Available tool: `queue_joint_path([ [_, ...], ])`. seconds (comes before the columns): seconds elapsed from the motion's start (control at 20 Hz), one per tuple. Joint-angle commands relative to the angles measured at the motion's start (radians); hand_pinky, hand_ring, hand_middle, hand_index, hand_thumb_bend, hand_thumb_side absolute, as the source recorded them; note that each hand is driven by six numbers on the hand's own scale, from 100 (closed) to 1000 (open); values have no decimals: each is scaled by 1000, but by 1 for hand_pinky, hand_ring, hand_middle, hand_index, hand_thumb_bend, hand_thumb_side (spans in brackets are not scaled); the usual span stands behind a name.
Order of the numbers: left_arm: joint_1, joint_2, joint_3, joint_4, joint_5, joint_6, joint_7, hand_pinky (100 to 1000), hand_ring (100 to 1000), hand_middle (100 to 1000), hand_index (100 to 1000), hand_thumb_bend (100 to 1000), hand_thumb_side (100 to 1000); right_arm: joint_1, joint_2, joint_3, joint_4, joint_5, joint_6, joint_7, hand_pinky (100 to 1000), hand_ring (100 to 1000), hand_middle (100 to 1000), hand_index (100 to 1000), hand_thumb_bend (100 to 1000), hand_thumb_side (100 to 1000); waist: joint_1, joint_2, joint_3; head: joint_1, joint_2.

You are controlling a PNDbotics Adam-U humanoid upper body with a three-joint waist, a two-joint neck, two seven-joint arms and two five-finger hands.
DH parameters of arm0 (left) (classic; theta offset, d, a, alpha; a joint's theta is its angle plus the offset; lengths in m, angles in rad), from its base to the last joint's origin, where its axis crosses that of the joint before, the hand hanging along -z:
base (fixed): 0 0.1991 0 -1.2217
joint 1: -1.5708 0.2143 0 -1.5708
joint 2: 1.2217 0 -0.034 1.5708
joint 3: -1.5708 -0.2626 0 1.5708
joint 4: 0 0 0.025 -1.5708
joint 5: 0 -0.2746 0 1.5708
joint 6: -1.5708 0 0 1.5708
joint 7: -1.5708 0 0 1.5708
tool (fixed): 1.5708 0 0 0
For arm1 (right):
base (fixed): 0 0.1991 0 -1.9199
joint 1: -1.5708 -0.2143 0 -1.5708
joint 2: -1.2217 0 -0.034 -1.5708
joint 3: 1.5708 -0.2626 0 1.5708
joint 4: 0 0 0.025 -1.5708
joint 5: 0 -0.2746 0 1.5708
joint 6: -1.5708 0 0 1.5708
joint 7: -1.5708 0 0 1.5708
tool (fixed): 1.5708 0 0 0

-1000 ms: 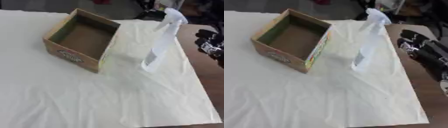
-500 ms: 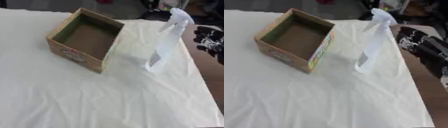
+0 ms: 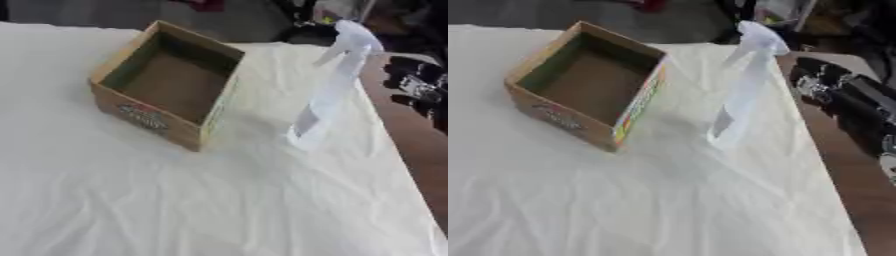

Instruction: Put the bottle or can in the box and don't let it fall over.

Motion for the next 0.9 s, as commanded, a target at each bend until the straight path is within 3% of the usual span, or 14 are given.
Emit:
queue_joint_path([
  [0.05,-16,11,6,-21,5,0,0,1000,1000,1000,743,386,598,-21,-46,-5,18,-4,-7,5,1000,1000,1000,1000,100,571,5,-13,2,-7,2],
  [0.45,-21,7,4,-21,7,0,-5,1000,1000,1000,742,385,600,-60,-52,8,79,0,-26,28,1000,1000,1000,1000,100,611,10,-3,7,-18,-3],
  [0.9,-28,-2,0,-21,11,2,-13,1000,1000,1000,742,383,604,-109,-47,21,147,8,-46,35,1000,1000,1000,999,100,617,17,14,15,-63,-18],
])
